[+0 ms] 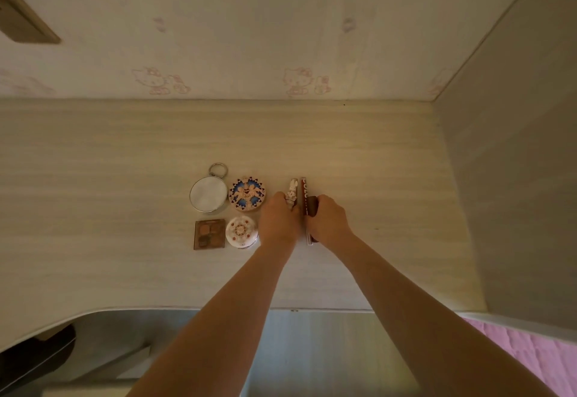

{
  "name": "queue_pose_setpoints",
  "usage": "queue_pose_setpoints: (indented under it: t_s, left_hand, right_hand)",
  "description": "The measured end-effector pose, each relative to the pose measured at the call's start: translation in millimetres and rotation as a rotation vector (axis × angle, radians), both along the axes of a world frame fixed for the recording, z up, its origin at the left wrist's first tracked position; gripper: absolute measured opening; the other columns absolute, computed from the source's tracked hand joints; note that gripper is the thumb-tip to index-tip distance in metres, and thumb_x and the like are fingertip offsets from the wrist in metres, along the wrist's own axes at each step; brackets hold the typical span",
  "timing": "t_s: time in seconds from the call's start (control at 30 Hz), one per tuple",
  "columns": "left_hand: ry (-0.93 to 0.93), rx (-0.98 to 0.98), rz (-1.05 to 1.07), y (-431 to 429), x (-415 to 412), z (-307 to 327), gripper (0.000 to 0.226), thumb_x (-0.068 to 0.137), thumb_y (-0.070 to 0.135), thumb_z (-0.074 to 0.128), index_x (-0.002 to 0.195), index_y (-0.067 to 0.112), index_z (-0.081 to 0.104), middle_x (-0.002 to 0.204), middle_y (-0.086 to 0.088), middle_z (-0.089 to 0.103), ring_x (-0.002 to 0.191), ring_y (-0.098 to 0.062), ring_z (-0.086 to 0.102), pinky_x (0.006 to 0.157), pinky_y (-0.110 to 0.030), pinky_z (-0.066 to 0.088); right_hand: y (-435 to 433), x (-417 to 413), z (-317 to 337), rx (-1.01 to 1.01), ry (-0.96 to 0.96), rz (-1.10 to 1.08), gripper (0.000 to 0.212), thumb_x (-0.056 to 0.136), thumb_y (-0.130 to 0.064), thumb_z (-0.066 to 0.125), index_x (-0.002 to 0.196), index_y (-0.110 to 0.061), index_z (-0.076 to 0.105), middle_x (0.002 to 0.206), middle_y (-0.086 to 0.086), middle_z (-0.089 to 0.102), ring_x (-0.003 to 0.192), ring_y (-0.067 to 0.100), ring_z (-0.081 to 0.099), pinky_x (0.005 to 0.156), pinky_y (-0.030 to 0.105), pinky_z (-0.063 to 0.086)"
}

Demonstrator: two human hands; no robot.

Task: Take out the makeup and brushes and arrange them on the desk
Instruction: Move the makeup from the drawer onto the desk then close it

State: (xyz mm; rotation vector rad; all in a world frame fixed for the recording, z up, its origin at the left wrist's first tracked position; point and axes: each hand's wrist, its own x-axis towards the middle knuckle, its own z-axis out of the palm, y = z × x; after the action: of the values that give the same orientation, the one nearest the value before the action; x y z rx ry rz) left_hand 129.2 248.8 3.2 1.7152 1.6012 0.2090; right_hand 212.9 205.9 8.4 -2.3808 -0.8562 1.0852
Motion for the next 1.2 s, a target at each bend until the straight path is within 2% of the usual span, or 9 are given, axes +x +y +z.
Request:
queue_pose_setpoints:
  t_s: [0.13, 0.3, 0.43, 0.5, 0.63, 0.77, 0.87, 1.03, 1.2]
  left_hand:
    - [0.021, -0.007, -0.009, 6.7, 2.2, -1.8, 0.016, 0.089, 0.018, 0.055, 0.094, 0.003, 0.056, 0.089, -0.010, 0.059, 0.080, -0.027, 0.056, 0.067, -0.039, 0.050]
    - [-0.005, -0.016, 0.037, 9.8, -1.1, -5.4, 0.018, 0.087, 0.021, 0.060, 0.094, 0.004, 0.056, 0.092, -0.011, 0.062, 0.083, -0.026, 0.056, 0.067, -0.035, 0.043]
    - [-0.039, -0.033, 0.110, 9.6, -1.3, -5.8, 0.011, 0.088, 0.018, 0.059, 0.090, 0.008, 0.053, 0.090, -0.010, 0.062, 0.076, -0.022, 0.054, 0.061, -0.028, 0.037]
    - [-0.047, -0.033, 0.132, 8.0, -2.2, -5.5, 0.008, 0.086, 0.011, 0.057, 0.088, 0.008, 0.050, 0.089, -0.010, 0.060, 0.075, -0.021, 0.053, 0.058, -0.026, 0.035]
    - [-0.079, -0.026, 0.144, 3.7, -3.0, -3.6, 0.011, 0.080, 0.003, 0.056, 0.090, 0.004, 0.052, 0.091, -0.012, 0.058, 0.082, -0.026, 0.054, 0.064, -0.031, 0.038]
    - [-0.038, 0.001, 0.110, 5.5, -3.5, -1.5, 0.017, 0.084, 0.004, 0.054, 0.100, 0.001, 0.056, 0.100, -0.014, 0.058, 0.092, -0.028, 0.053, 0.073, -0.035, 0.041]
    - [-0.022, -0.001, 0.105, 7.4, -4.4, -0.3, 0.019, 0.087, 0.005, 0.052, 0.104, -0.001, 0.057, 0.105, -0.016, 0.058, 0.098, -0.030, 0.053, 0.076, -0.036, 0.041]
    - [0.020, 0.031, 0.081, 3.4, -2.6, 2.3, 0.026, 0.088, 0.002, 0.049, 0.113, -0.002, 0.056, 0.113, -0.018, 0.054, 0.096, -0.023, 0.047, 0.073, -0.025, 0.030]
    - [0.039, 0.095, 0.022, 1.6, -3.2, 0.3, 0.030, 0.095, 0.006, 0.045, 0.122, 0.006, 0.056, 0.111, -0.014, 0.057, 0.090, -0.017, 0.046, 0.073, -0.024, 0.034]
  right_hand:
    - [7.3, -0.2, -1.5, -0.018, -0.037, 0.025, 0.015, 0.091, -0.025, 0.055, 0.089, -0.013, 0.046, 0.082, 0.003, 0.052, 0.078, 0.026, 0.054, 0.065, 0.032, 0.044]
    - [9.0, -1.3, -3.1, -0.003, -0.044, 0.016, 0.020, 0.089, -0.029, 0.058, 0.096, -0.012, 0.053, 0.084, 0.003, 0.057, 0.076, 0.024, 0.054, 0.063, 0.032, 0.044]
    - [8.6, 1.6, -7.2, 0.015, -0.040, 0.009, 0.016, 0.086, -0.022, 0.062, 0.095, -0.014, 0.053, 0.084, 0.001, 0.056, 0.074, 0.022, 0.053, 0.062, 0.029, 0.042]
    - [8.1, 2.6, -9.3, 0.023, -0.038, 0.011, 0.016, 0.086, -0.022, 0.062, 0.095, -0.014, 0.052, 0.083, 0.000, 0.055, 0.071, 0.019, 0.052, 0.059, 0.027, 0.039]
    - [7.8, 7.4, -12.3, 0.031, -0.055, -0.039, 0.015, 0.087, -0.022, 0.058, 0.089, -0.015, 0.046, 0.079, 0.000, 0.052, 0.061, 0.013, 0.046, 0.046, 0.024, 0.032]
    - [8.7, 12.7, -11.8, 0.045, -0.064, -0.058, 0.026, 0.084, -0.017, 0.063, 0.106, -0.009, 0.050, 0.089, 0.002, 0.053, 0.077, 0.020, 0.052, 0.060, 0.028, 0.043]
    - [10.6, 15.9, -11.7, 0.052, -0.070, -0.057, 0.031, 0.084, -0.015, 0.063, 0.111, -0.006, 0.051, 0.096, 0.007, 0.058, 0.081, 0.021, 0.051, 0.066, 0.031, 0.046]
    - [13.8, 16.3, -10.5, 0.059, -0.102, -0.014, 0.030, 0.083, -0.014, 0.065, 0.108, -0.004, 0.051, 0.098, 0.009, 0.059, 0.080, 0.020, 0.050, 0.064, 0.029, 0.042]
    - [14.8, 12.6, -5.8, 0.077, -0.104, -0.017, 0.023, 0.085, -0.015, 0.064, 0.101, -0.009, 0.050, 0.088, 0.003, 0.053, 0.076, 0.020, 0.052, 0.064, 0.032, 0.047]
